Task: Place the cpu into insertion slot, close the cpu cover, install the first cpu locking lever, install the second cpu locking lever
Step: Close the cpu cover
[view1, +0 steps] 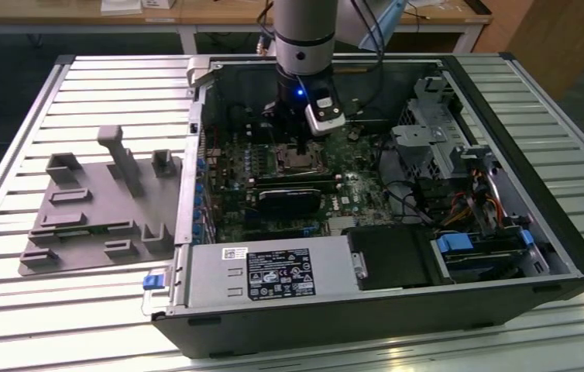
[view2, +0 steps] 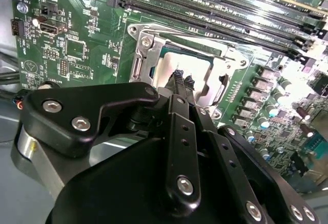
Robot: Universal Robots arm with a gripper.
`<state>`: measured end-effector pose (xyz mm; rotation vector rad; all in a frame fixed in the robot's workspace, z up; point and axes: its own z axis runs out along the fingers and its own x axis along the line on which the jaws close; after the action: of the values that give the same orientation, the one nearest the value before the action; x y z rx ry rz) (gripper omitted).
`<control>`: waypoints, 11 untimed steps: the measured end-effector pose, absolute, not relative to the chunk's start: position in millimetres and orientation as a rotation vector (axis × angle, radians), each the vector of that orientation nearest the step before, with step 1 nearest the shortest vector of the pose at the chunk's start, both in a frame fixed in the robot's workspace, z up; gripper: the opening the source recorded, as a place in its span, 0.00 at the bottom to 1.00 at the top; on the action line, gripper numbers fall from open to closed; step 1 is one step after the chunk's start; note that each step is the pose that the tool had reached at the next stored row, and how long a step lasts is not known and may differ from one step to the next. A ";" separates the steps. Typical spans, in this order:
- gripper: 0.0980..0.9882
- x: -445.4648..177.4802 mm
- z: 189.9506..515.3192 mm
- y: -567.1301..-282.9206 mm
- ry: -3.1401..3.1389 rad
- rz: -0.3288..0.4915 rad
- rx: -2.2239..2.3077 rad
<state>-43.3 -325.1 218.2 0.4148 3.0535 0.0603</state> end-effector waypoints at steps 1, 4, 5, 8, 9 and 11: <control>0.00 -44.0 218.1 -325.7 3.053 0.064 0.412; 0.00 -47.0 217.8 -327.6 3.050 0.076 0.406; 0.00 -48.4 217.8 -328.4 3.050 0.078 0.405; 0.00 -53.2 217.1 -330.2 3.048 0.083 0.401; 0.00 -54.8 216.5 -330.8 3.048 0.084 0.400; 0.00 -57.5 215.2 -331.2 3.048 0.084 0.396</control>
<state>-57.5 -331.2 215.2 0.3961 3.0482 0.0842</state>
